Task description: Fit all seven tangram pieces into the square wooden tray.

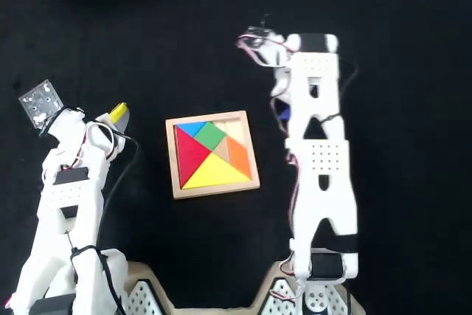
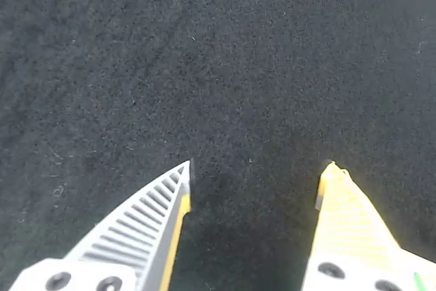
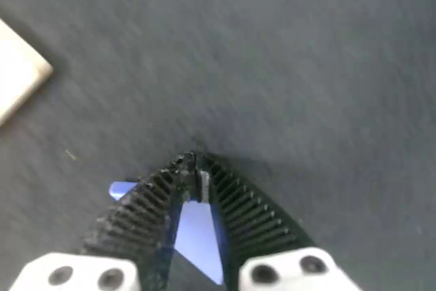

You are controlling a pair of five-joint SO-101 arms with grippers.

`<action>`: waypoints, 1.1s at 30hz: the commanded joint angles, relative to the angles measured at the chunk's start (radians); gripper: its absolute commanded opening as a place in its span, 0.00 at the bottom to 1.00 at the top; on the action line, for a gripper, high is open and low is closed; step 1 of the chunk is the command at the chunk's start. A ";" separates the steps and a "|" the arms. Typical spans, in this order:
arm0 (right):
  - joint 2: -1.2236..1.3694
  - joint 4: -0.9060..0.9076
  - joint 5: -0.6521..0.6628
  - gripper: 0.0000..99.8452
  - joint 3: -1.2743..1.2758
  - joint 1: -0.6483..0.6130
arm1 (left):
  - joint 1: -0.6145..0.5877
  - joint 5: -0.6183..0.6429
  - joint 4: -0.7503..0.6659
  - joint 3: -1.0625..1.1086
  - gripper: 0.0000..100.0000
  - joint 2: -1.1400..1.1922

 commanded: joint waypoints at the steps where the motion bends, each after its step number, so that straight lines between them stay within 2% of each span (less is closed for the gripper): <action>1: -0.176 0.038 0.021 0.01 -0.007 0.072 | 0.008 -0.003 -0.021 -0.010 0.29 -0.020; 7: -0.524 0.038 0.043 0.01 0.285 0.091 | 0.008 -0.003 -0.021 -0.013 0.29 -0.018; 13: -0.866 0.025 0.212 0.01 0.769 0.080 | 0.008 -0.003 -0.021 -0.012 0.29 -0.018; 17: -0.974 -0.166 0.218 0.01 1.024 0.087 | 0.008 -0.003 -0.017 -0.013 0.29 -0.018; 22: -0.977 -0.405 0.247 0.02 1.211 0.126 | 0.008 -0.005 -0.017 -0.013 0.29 -0.018; 29: -0.929 -0.568 0.431 0.28 1.331 0.121 | 0.045 -0.046 -0.021 -0.012 0.29 -0.018; 33: -0.883 -0.551 0.531 0.31 1.333 0.086 | 0.039 -0.046 -0.021 -0.015 0.29 -0.018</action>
